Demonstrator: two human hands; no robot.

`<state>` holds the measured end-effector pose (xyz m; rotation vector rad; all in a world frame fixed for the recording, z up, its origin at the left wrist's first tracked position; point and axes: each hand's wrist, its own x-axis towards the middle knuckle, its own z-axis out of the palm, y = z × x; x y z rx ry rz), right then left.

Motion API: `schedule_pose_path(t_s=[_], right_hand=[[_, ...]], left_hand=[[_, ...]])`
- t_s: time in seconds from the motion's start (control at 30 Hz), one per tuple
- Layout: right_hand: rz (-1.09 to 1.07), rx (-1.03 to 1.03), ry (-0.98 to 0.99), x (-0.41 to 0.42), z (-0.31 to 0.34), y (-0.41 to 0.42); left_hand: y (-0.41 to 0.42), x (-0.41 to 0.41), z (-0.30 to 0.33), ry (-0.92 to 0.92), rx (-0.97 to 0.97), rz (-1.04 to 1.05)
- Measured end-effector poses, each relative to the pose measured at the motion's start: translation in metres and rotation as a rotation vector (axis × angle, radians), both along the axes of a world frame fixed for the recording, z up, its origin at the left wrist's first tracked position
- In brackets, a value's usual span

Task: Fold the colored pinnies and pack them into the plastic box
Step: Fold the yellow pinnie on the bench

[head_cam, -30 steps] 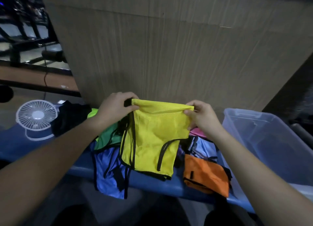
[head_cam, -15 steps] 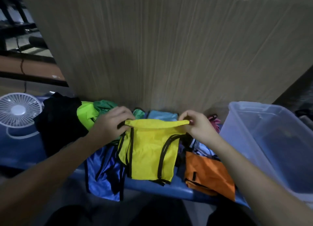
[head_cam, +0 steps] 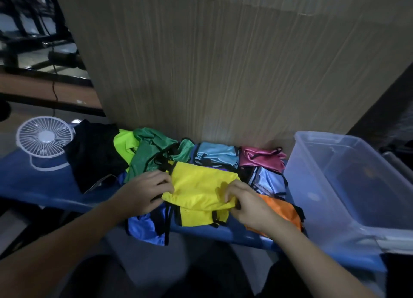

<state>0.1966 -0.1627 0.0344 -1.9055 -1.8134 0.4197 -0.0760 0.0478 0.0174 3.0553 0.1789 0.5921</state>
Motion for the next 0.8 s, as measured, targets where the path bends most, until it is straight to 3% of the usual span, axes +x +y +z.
schedule_pose_path(t_s=[0.27,0.37,0.43,0.5,0.57,0.63,0.7,0.8], right_hand=[[0.113,-0.184,-0.43,-0.005,-0.015,-0.005],[0.048,-0.133,-0.314,-0.002,-0.002,0.006],[-0.098,0.006,-0.192,0.004,0.003,0.019],[-0.248,0.064,-0.215,0.013,0.006,0.032],[-0.324,-0.023,-0.25,0.019,0.007,0.045],[-0.337,-0.123,-0.228,0.024,0.007,0.054],[-0.334,-0.17,-0.185,0.029,0.004,0.061],[-0.327,-0.203,-0.192,0.033,0.003,0.068]], left_hand=[[-0.005,-0.006,-0.008,0.036,-0.124,-0.045],[-0.002,0.002,-0.001,-0.086,-0.154,-0.027],[0.001,0.016,0.006,-0.189,-0.19,0.021],[0.008,0.036,0.013,-0.221,-0.252,0.157],[0.016,0.056,0.017,-0.127,-0.368,0.311],[0.025,0.074,0.021,0.081,-0.432,0.401],[0.033,0.087,0.023,0.277,-0.462,0.44],[0.047,0.092,0.023,0.393,-0.58,0.436]])
